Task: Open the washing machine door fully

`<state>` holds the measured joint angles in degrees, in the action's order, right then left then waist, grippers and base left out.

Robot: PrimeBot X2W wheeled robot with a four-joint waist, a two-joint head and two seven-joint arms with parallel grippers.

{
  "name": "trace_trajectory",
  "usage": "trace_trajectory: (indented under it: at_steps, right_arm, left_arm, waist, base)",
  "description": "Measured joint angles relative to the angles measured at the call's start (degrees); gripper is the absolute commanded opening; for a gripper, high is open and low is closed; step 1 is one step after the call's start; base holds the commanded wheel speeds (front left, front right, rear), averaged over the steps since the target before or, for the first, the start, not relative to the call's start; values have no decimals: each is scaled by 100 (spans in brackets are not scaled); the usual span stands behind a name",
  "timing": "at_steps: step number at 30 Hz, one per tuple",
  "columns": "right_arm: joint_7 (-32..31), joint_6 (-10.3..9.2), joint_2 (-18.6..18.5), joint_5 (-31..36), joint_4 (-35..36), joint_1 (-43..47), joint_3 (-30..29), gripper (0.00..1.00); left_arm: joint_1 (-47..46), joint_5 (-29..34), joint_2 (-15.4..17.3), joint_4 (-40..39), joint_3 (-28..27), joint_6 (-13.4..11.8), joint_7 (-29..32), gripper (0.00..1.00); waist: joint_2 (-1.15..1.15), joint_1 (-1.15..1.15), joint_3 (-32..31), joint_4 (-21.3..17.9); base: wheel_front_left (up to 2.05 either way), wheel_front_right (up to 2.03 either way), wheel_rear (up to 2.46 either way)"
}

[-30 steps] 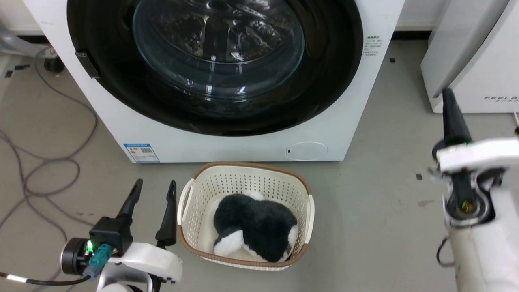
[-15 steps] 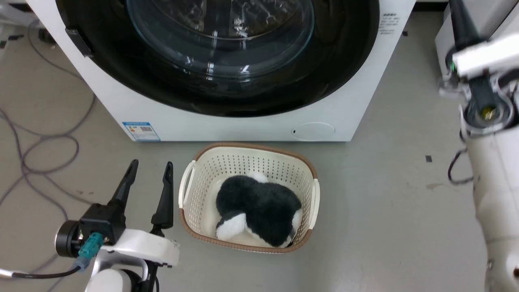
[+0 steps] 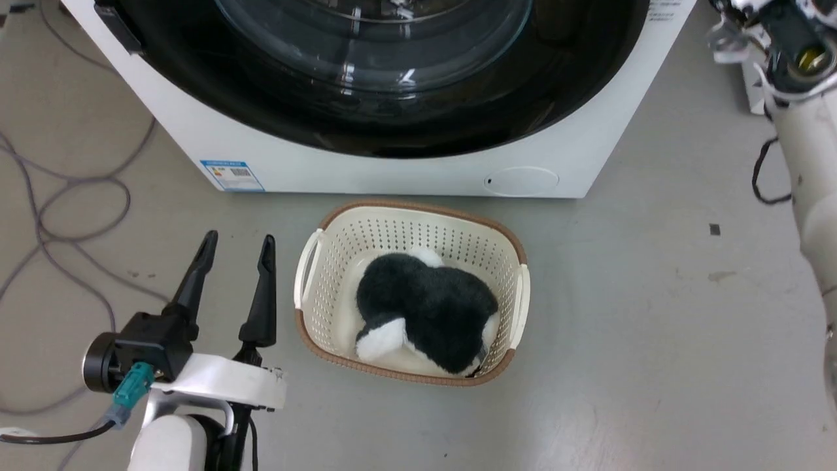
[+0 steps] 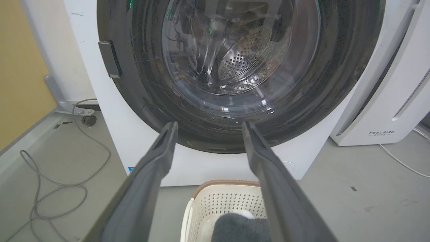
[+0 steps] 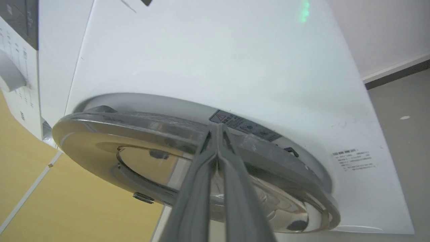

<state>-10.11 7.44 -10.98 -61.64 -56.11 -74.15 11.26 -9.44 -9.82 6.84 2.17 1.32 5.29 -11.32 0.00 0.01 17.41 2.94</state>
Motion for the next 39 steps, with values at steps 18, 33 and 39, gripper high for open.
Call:
trace_trajectory:
  at_steps: [18,33,39]
  right_arm:
    - [-1528,-1,-116,-229,-1065,-1586,706,0]
    - [-3489,-2,-213,-643,-1763,-2405,937,0]
    - [-3610,-1,-15,-656,-1764,-2321,875,0]
  left_arm:
    - [-343,-151,8,12,10,136,-200,100]
    - [-489,-255,-14,144,14,194,-337,100]
    - [-489,-255,-56,193,41,194,-336,100]
  waist:
    - [0,0,564,113]
    - [0,-1,649,152]
    - [0,0,521,144]
  base:
    - [0,0,0]
    - [0,0,0]
    - [0,0,0]
